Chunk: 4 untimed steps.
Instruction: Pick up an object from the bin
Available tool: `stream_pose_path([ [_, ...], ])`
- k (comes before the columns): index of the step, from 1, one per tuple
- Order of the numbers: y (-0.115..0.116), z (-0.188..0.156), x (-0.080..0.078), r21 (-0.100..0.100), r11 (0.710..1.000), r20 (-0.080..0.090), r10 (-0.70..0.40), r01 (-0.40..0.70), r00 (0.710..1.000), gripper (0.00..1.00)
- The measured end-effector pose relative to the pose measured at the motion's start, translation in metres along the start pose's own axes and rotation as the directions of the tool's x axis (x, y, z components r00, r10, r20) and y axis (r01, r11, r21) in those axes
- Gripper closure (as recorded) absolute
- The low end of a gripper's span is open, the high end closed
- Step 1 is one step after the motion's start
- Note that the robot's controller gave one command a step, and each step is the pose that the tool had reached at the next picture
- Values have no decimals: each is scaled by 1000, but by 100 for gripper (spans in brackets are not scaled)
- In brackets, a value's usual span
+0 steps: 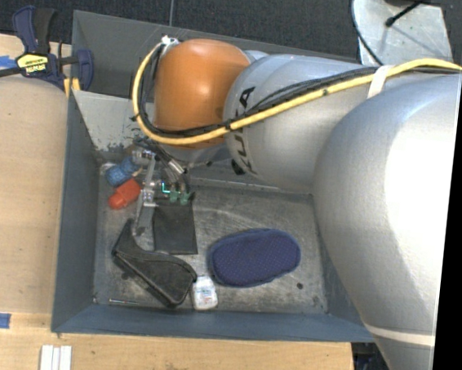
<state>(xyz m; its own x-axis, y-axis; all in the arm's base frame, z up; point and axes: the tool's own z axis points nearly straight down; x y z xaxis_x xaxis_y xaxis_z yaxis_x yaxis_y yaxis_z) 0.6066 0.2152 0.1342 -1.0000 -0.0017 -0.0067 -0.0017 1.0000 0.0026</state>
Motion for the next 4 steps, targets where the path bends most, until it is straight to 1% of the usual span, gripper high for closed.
stream_pose_path([
  [1, -13, 19, -3, 0, 1000, 3, -18, 18, 1000, 0],
  [2, -35, 37, 19, -2, 993, 11, -116, 116, 993, 0],
  [3, -82, 18, 67, 2, 1000, 8, -15, 15, 1000, 0],
  [4, -161, 0, 90, 7, 999, -5, -47, 47, 999, 0],
])
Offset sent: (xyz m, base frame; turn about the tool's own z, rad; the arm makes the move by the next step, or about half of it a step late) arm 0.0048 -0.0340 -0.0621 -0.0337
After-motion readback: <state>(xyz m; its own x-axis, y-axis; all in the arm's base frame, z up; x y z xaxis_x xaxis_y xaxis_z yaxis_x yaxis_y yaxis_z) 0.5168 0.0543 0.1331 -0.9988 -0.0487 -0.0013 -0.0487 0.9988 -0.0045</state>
